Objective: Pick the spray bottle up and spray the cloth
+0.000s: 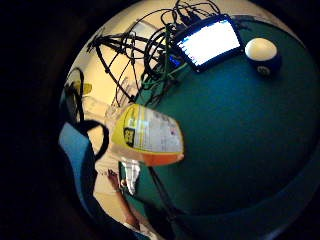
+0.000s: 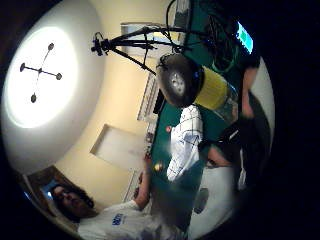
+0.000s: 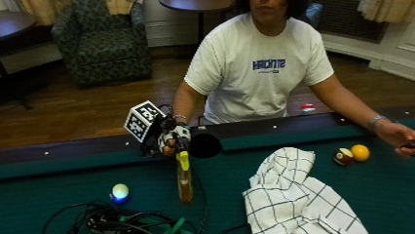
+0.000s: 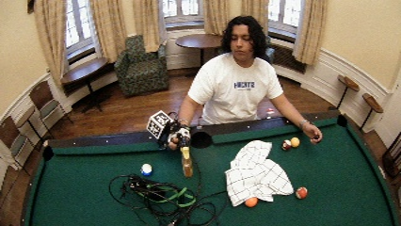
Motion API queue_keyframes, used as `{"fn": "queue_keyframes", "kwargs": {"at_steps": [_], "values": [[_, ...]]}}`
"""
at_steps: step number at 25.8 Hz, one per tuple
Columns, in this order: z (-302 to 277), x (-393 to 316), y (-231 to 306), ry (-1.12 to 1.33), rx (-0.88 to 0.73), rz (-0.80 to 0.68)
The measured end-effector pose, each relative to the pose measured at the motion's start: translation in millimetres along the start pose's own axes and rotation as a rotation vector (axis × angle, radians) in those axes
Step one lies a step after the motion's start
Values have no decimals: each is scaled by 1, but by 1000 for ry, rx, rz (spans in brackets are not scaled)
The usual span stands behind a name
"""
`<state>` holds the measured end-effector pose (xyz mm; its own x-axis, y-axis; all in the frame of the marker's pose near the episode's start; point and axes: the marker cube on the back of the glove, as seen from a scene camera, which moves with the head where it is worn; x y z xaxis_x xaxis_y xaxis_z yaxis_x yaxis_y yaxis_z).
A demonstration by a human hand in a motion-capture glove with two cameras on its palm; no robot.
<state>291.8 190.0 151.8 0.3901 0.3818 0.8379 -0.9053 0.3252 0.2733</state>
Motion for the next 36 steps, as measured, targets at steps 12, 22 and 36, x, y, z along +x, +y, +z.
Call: {"fn": "queue_keyframes", "kwargs": {"at_steps": [12,22,36], "values": [[-5,1,3,-66,11,6],[5,-2,4,-24,-66,31],[46,-6,-37,-99,-114,47]]}}
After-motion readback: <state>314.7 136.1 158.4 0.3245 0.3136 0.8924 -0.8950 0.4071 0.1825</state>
